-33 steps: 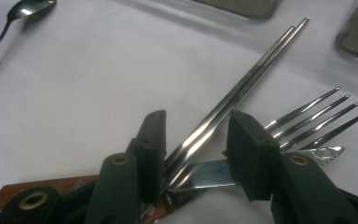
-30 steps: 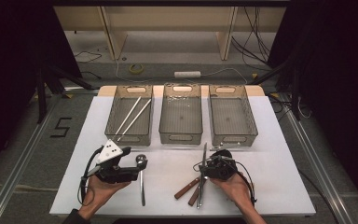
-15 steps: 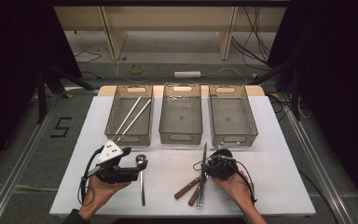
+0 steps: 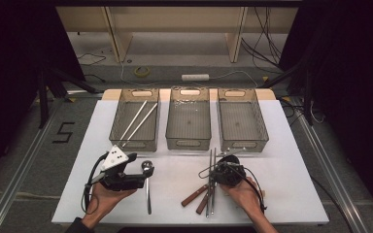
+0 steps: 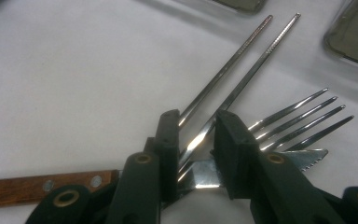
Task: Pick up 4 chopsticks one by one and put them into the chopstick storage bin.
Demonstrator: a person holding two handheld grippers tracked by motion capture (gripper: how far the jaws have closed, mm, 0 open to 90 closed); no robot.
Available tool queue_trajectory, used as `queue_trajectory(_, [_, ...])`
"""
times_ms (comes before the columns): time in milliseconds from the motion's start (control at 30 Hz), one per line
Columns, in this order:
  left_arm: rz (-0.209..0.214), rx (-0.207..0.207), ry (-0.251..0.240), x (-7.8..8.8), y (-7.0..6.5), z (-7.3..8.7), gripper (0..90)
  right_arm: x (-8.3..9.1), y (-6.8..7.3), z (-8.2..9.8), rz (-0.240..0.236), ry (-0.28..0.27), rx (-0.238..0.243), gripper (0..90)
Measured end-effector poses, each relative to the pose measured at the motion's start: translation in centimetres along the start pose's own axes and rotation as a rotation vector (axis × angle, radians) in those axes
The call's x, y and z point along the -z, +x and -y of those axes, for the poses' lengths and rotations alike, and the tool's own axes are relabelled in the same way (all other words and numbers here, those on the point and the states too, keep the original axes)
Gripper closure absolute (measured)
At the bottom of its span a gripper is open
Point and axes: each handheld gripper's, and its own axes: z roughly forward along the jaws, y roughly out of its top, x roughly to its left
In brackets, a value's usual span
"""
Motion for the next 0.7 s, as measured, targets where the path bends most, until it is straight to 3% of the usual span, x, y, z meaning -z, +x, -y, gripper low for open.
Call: queue_trajectory(700, [0.003, -0.004, 0.002, -0.04, -0.05, -0.01, 20.8, -0.43, -0.21, -0.35, 0.029, -0.002, -0.047, 78.7])
